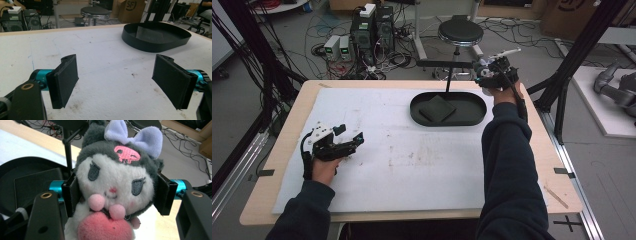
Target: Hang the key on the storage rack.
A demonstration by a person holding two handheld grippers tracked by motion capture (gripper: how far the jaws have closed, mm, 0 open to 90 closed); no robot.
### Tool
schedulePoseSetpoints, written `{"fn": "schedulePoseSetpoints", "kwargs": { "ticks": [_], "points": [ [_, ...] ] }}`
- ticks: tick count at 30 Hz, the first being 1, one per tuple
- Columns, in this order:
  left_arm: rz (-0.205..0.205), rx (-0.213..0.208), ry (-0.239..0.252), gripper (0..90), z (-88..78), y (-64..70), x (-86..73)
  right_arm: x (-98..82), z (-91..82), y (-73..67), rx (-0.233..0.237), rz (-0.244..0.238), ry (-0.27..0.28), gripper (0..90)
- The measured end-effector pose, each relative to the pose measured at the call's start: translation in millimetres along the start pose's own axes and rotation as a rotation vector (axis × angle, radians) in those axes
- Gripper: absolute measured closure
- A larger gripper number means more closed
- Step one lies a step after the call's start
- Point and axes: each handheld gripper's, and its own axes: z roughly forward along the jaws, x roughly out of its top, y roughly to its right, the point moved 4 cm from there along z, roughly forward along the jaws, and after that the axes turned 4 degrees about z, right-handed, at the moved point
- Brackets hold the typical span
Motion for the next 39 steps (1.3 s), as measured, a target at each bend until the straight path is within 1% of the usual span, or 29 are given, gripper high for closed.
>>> {"fn": "schedulePoseSetpoints", "kwargs": {
  "ticks": [2,5,8,12,13,14,17,21,25,27,30,32,34,38,39],
  "points": [
    [0.002,-0.001,0.000,20.4,0.3,0.2,-0.1,4.6,-0.6,1.1,-0.019,0.012,0.026,35.5],
    [0.003,-0.001,-0.001,20.4,0.7,0.4,-0.2,8.9,0.1,4.4,-0.040,0.016,0.021,35.4],
    [0.004,0.001,-0.002,20.4,-0.1,-0.1,-0.1,9.6,-0.2,9.2,-0.063,0.029,0.028,35.4],
    [0.000,0.003,-0.001,20.4,-0.1,-0.3,-0.1,3.0,0.9,15.6,-0.112,0.044,-0.014,35.4],
    [0.001,0.002,-0.002,20.4,-0.2,-0.3,-0.1,1.3,1.2,16.5,-0.116,0.037,-0.019,35.4],
    [0.003,0.003,-0.002,20.4,-0.3,-0.4,0.0,-1.5,2.0,16.9,-0.124,0.043,-0.022,35.3],
    [0.001,0.004,0.004,20.4,-0.5,0.2,0.4,-12.3,6.4,18.9,-0.139,0.060,-0.053,35.3],
    [0.003,0.003,0.001,20.4,-0.3,0.1,0.1,-27.1,15.4,16.9,-0.122,0.087,-0.086,35.3],
    [0.003,0.005,0.002,20.4,-0.5,-0.3,0.2,-33.8,26.9,8.8,-0.107,0.085,-0.127,35.2],
    [0.001,0.004,0.001,20.4,-0.6,-0.3,0.2,-35.9,32.7,5.6,-0.107,0.082,-0.147,35.2],
    [0.000,0.002,-0.001,20.4,-0.5,-0.2,0.0,-38.1,39.9,1.9,-0.086,0.101,-0.155,35.2],
    [0.001,0.002,-0.002,20.4,-0.5,-0.2,0.0,-38.9,46.0,-2.8,-0.068,0.090,-0.162,34.6],
    [0.000,0.002,-0.001,20.4,-0.5,-0.4,0.0,-38.6,50.8,-8.8,-0.070,0.091,-0.158,33.4],
    [-0.002,0.003,0.000,20.4,-0.9,-0.7,0.0,-37.9,58.2,-16.6,-0.052,0.133,-0.139,32.1],
    [-0.003,0.003,0.001,20.4,-0.9,-0.8,0.0,-37.7,59.6,-17.8,-0.040,0.145,-0.134,32.0]
  ]
}}
